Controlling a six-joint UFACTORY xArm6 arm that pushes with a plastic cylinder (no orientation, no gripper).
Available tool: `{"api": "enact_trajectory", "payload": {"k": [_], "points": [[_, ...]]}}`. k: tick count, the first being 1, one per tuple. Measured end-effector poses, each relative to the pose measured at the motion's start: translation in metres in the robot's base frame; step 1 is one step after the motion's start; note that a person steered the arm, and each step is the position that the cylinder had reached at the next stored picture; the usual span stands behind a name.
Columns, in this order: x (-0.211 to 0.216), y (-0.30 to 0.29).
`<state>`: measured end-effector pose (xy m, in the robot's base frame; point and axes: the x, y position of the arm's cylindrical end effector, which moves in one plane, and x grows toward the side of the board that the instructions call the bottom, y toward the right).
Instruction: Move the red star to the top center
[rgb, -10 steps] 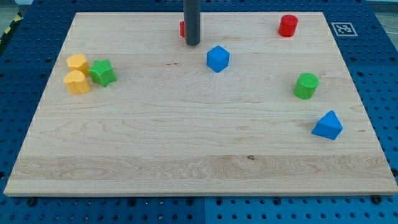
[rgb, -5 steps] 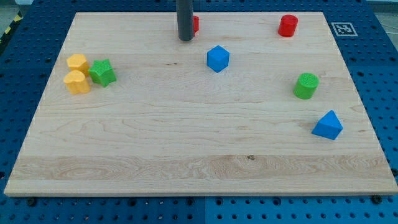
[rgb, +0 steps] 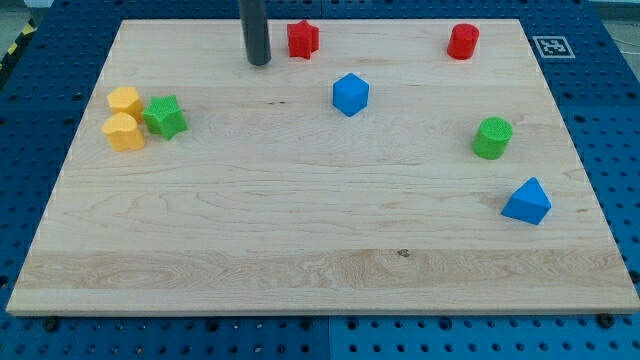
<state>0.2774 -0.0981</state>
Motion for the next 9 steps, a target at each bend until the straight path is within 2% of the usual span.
{"api": "enact_trajectory", "payload": {"k": [1, 4, 7, 9], "points": [[-0.016, -0.007], [-0.048, 0.043], [-0.037, 0.034], [-0.037, 0.061]]}}
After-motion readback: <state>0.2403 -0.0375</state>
